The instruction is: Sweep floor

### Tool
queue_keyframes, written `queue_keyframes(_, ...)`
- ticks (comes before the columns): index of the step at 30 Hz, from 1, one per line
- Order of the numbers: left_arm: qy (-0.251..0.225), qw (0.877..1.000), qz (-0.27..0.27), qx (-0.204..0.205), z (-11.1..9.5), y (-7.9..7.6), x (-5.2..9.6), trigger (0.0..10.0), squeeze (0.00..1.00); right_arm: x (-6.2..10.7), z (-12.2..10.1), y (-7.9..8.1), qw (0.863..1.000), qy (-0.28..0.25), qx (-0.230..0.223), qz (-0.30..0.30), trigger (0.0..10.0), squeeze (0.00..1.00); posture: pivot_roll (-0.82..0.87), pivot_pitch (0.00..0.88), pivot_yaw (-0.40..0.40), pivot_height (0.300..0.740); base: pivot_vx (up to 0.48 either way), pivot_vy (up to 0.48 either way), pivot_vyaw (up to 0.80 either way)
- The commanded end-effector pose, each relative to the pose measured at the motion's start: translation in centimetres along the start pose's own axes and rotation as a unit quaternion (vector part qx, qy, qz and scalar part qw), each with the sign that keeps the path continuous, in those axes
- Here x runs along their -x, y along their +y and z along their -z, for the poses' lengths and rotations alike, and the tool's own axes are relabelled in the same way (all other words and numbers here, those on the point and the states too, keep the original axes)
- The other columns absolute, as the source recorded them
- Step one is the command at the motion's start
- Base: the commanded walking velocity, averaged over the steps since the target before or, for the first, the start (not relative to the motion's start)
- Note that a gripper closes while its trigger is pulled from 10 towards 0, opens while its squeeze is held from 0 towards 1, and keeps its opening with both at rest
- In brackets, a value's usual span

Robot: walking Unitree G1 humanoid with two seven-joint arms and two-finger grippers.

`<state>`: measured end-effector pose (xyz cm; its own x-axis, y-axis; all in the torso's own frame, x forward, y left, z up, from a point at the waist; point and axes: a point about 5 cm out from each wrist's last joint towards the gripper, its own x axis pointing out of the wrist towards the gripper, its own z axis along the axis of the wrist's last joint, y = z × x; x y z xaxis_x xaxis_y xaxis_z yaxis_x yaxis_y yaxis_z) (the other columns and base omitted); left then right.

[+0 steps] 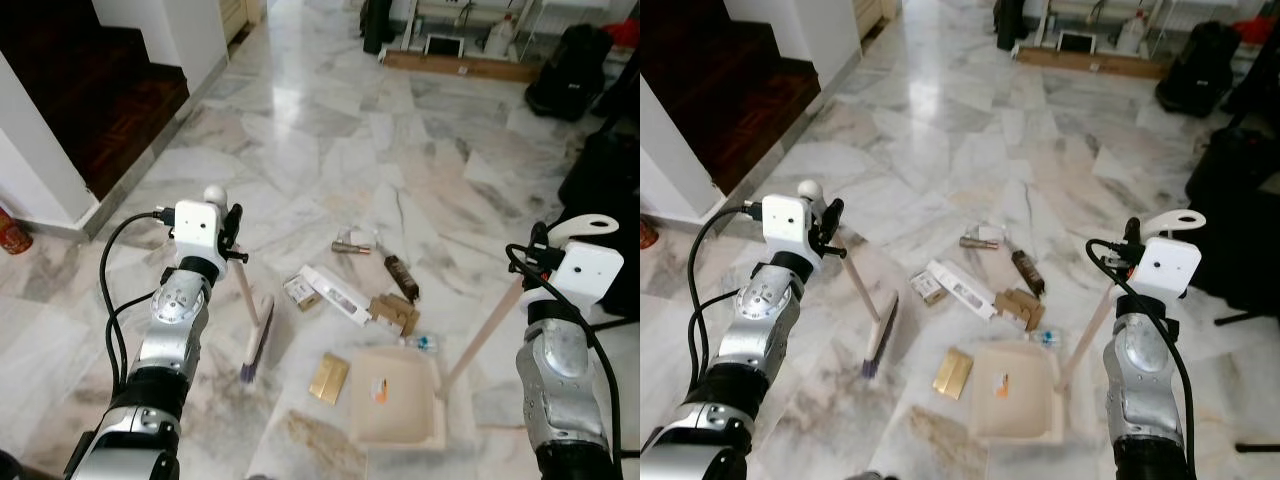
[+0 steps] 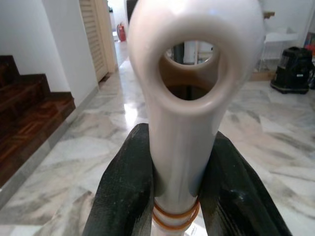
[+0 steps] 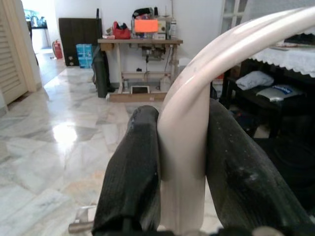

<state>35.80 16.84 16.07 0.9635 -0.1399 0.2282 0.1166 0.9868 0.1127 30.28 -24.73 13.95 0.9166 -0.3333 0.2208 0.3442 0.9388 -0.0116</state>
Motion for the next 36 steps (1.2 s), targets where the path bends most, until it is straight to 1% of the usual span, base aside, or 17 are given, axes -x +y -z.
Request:
queue_keyframes(1, -0.028, 1.0, -0.003, -0.01, -1.33, 0.31, -0.41, 10.0, 0.0, -0.33, -0.85, -0.04, 1.0, -0.018, -0.003, 0.001, 10.0, 0.0, 0.08, 0.126, -0.019, 0.74, 0.412, 0.0, 0.0)
queue_keyframes(13, -0.03, 1.0, -0.002, -0.008, -1.45, 0.28, -0.46, 10.0, 0.0, -0.38, -0.97, -0.06, 1.0, -0.02, -0.003, 0.002, 10.0, 0.0, 0.08, 0.126, -0.019, 0.74, 0.387, 0.0, 0.0)
queue_keyframes(28, -0.031, 0.999, 0.007, -0.006, -1.36, 0.05, -0.3, 10.0, 0.0, -0.38, -0.93, 0.03, 1.0, -0.019, -0.004, 0.0, 10.0, 0.0, 0.08, 0.127, -0.019, 0.74, 0.0, 0.0, 0.0)
queue_keyframes(31, -0.028, 1.0, 0.004, 0.003, -1.31, 0.06, -0.35, 10.0, 0.0, -0.41, -0.94, 0.03, 1.0, -0.019, -0.004, 0.0, 10.0, 0.0, 0.08, 0.124, -0.018, 0.74, 0.0, 0.0, 0.0)
queue_keyframes(36, -0.026, 1.0, 0.002, 0.004, -1.34, 0.18, -0.44, 10.0, 0.0, -0.48, -0.97, 0.08, 1.0, -0.02, -0.005, 0.0, 10.0, 0.0, 0.08, 0.12, -0.019, 0.74, 0.0, 0.48, 0.0)
